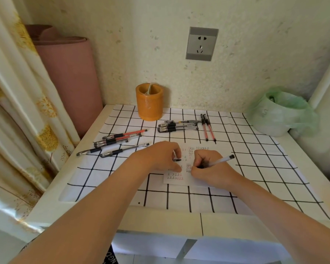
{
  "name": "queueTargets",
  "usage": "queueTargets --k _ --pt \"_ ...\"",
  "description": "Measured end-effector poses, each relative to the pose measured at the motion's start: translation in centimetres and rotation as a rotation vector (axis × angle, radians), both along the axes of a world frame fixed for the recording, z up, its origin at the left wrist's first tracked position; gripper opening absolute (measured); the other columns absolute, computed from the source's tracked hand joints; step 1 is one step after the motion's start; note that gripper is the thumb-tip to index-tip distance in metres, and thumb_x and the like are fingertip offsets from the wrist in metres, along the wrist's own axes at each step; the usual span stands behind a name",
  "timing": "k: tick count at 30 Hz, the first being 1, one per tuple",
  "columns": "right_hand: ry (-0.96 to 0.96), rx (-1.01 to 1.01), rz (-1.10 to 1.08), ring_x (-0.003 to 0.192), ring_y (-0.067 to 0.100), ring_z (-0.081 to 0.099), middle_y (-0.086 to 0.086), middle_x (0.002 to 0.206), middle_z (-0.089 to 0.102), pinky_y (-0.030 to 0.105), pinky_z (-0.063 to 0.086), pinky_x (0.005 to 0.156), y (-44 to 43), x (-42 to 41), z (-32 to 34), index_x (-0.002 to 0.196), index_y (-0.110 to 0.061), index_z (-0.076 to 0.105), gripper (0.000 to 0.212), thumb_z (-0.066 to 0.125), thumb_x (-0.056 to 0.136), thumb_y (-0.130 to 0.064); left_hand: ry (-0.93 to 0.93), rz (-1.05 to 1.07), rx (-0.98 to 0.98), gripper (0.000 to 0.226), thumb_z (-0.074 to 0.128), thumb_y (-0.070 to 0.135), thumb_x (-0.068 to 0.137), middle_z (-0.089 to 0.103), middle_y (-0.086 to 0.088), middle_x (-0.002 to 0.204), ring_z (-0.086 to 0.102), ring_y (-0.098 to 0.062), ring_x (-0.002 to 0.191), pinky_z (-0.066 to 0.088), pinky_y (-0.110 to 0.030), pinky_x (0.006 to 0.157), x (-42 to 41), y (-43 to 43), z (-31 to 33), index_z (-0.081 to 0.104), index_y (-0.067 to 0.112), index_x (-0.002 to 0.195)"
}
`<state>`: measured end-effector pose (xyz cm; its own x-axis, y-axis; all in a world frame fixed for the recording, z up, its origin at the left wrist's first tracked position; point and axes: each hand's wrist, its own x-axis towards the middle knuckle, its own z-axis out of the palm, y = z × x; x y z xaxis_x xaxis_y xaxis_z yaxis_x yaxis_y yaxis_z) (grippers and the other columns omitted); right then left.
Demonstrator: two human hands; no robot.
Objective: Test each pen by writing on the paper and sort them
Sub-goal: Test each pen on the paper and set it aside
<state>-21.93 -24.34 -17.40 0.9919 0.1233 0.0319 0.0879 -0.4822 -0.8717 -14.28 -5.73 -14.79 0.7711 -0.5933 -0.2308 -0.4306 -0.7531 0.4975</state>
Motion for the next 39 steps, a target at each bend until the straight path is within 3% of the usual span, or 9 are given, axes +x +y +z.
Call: queueTargets --k 9,13,18,23,25,28,32,35,39 --pt "0.050 0.381 -0.227 0.047 0.017 0.052 0.010 0.060 0.062 0.025 0.043 0.044 -0.4 0.2 0.8 0.090 0.004 0.060 0.006 0.066 0.088 0.004 -0.005 -0.017 0.018 0.038 0.075 0.036 0.082 0.051 0.016 0.093 0.051 -0.004 0.083 0.043 -0.021 0.069 0.1 0.8 0.4 0.055 0.028 0.113" --pt "0.027 0.411 -0.241 0.056 0.023 0.062 0.012 0.083 0.073 0.030 0.046 0.042 -0.5 0.4 1.4 0.106 -0.010 0.070 0.021 0.057 0.095 0.003 -0.025 0.003 0.037 0.017 0.072 0.030 0.085 0.054 0.018 0.091 0.054 -0.005 0.088 0.045 -0.021 0.076 0.5 1.3 0.3 0.060 0.031 0.097" --pt "0.085 0.595 -0.173 0.078 0.032 0.071 0.017 0.109 0.072 0.038 0.056 0.057 -0.8 0.4 2.9 0.128 -0.011 0.062 0.037 0.046 0.099 0.007 -0.069 0.028 0.016 0.008 0.055 0.029 0.096 0.062 0.013 0.100 0.058 -0.009 0.093 0.046 -0.023 0.079 0.9 1.5 0.8 0.062 0.030 0.101" --pt "0.215 0.818 -0.161 0.071 0.035 0.067 0.022 0.112 0.069 0.038 0.054 0.055 -0.9 0.6 4.8 0.122 -0.005 0.066 0.037 0.039 0.100 0.005 -0.010 0.151 -0.194 0.015 0.044 0.025 0.102 0.067 0.006 0.087 0.059 -0.011 0.071 0.052 -0.029 0.069 0.8 1.6 1.4 0.060 0.023 0.101" --pt "0.197 0.736 -0.124 0.064 0.029 0.063 0.019 0.107 0.067 0.036 0.052 0.051 -0.8 0.8 5.1 0.118 -0.003 0.062 0.030 0.038 0.101 0.004 -0.031 0.158 -0.218 0.016 0.044 0.023 0.102 0.064 0.007 0.089 0.056 -0.009 0.073 0.047 -0.026 0.068 0.8 1.6 1.5 0.060 0.024 0.100" --pt "0.098 0.315 -0.147 0.053 0.023 0.057 0.007 0.097 0.069 0.033 0.045 0.048 -0.9 0.9 4.8 0.105 -0.014 0.044 0.019 0.050 0.097 0.003 0.003 0.177 -0.265 0.011 0.051 0.021 0.099 0.064 0.008 0.094 0.058 -0.007 0.076 0.043 -0.020 0.065 0.9 1.7 1.5 0.059 0.028 0.100" --pt "-0.017 -0.234 -0.168 0.063 0.009 0.064 -0.013 0.097 0.071 0.029 0.055 0.069 -1.2 1.0 4.0 0.106 -0.034 0.055 0.022 0.069 0.091 -0.025 0.075 0.198 -0.326 0.008 0.062 0.020 0.094 0.067 0.006 0.091 0.063 -0.007 0.075 0.049 -0.021 0.066 1.0 1.6 1.4 0.060 0.026 0.099" --pt "-0.100 -0.421 -0.167 0.082 0.001 0.059 -0.021 0.100 0.066 0.029 0.051 0.082 -1.3 0.8 3.8 0.105 -0.039 0.065 0.018 0.066 0.093 -0.026 0.074 0.180 -0.326 0.006 0.065 0.020 0.092 0.070 0.001 0.093 0.064 -0.009 0.075 0.054 -0.023 0.070 1.0 1.5 1.5 0.061 0.025 0.094" --pt "-0.157 -0.530 -0.121 0.094 0.008 0.059 -0.019 0.105 0.062 0.036 0.052 0.085 -1.2 0.5 3.9 0.105 -0.037 0.067 0.020 0.061 0.095 -0.021 0.061 0.146 -0.316 0.006 0.063 0.019 0.093 0.071 0.001 0.093 0.065 -0.009 0.074 0.055 -0.025 0.072 0.7 1.3 1.7 0.063 0.026 0.092"
